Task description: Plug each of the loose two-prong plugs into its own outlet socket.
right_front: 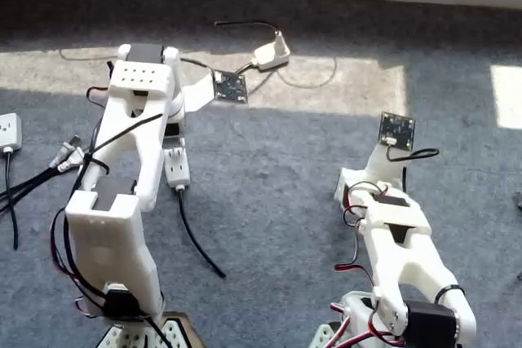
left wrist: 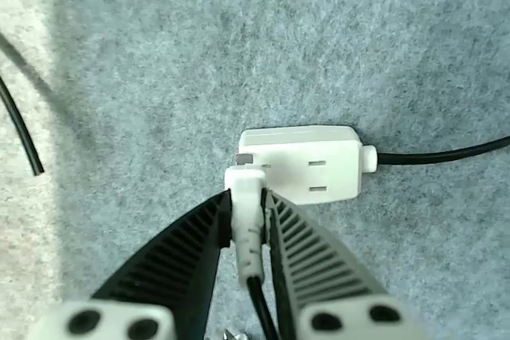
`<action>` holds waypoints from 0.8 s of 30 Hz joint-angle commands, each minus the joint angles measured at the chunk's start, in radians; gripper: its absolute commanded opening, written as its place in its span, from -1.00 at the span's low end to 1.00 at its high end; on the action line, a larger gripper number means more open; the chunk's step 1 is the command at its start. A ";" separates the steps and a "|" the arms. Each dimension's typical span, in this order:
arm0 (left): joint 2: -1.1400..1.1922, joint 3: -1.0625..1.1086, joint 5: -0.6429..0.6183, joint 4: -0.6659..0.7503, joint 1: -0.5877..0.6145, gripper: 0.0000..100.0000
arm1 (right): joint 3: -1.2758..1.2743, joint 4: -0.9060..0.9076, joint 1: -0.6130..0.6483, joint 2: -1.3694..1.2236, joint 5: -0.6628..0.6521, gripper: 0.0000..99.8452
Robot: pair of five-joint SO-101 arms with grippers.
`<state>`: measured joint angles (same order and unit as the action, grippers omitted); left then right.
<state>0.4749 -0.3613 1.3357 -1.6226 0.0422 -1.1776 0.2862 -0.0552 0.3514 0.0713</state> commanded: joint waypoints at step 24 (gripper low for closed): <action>0.008 -0.041 0.002 -0.052 0.030 -0.99 | 0.048 -0.001 -0.007 -0.001 0.011 -0.99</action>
<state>0.4841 -0.3782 1.3357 -1.6640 0.0667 -1.1776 0.2862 -0.0552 0.3514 0.0713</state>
